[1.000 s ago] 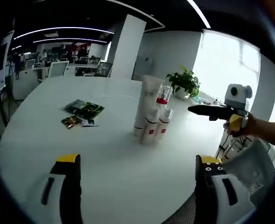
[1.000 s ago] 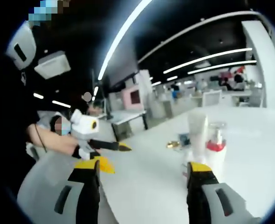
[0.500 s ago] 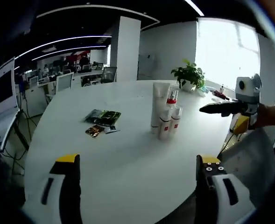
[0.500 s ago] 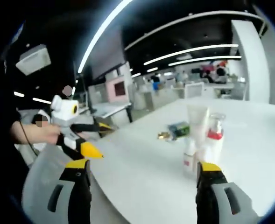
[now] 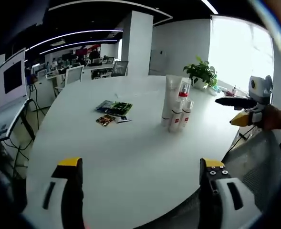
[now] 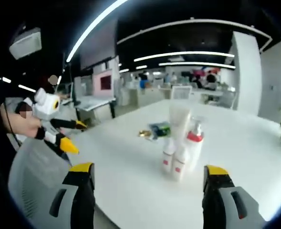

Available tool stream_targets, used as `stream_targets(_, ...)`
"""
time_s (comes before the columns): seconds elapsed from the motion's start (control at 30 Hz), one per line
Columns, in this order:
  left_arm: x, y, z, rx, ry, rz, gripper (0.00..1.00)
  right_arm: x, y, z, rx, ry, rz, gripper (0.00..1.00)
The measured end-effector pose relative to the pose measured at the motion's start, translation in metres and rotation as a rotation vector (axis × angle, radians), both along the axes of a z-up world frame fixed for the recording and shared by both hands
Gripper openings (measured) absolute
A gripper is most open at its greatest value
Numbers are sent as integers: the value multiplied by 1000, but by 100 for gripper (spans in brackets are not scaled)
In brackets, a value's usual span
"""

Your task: Arrange the skincare products in the storage area until every visible bottle or jar stands upright without overlapping.

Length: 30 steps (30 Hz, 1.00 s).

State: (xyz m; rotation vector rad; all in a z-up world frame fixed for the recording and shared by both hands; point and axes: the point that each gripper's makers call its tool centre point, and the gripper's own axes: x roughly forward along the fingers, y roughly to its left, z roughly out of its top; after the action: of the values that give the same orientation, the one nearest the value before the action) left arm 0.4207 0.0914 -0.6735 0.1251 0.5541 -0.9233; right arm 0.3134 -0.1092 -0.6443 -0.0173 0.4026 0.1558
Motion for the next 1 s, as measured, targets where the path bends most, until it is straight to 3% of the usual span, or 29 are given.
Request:
stream_targets(0.1, 7, 3, -4, -7, 36, 10, 97, 0, -15, 0, -34, -5, -86, 95)
stream_targets(0.17, 7, 3, -4, -2, 51, 7, 97, 3, -19, 6, -42, -46, -110, 97)
stream_targets(0.37, 22, -9, 6, -3, 53, -9, 97, 2, -14, 0, -30, -16, -88, 99)
stream_targets(0.53, 55, -24, 23, 11, 36, -3, 93, 1, -16, 0, 10, -16, -96, 99)
stream_targets(0.7, 81, -41, 39, 3, 21, -12, 96, 2, -17, -2, 34, -13, -104, 99)
stream_targets(1.0, 97, -67, 28, 14, 70, -35, 96, 2, -19, 0, 30, -13, -111, 97)
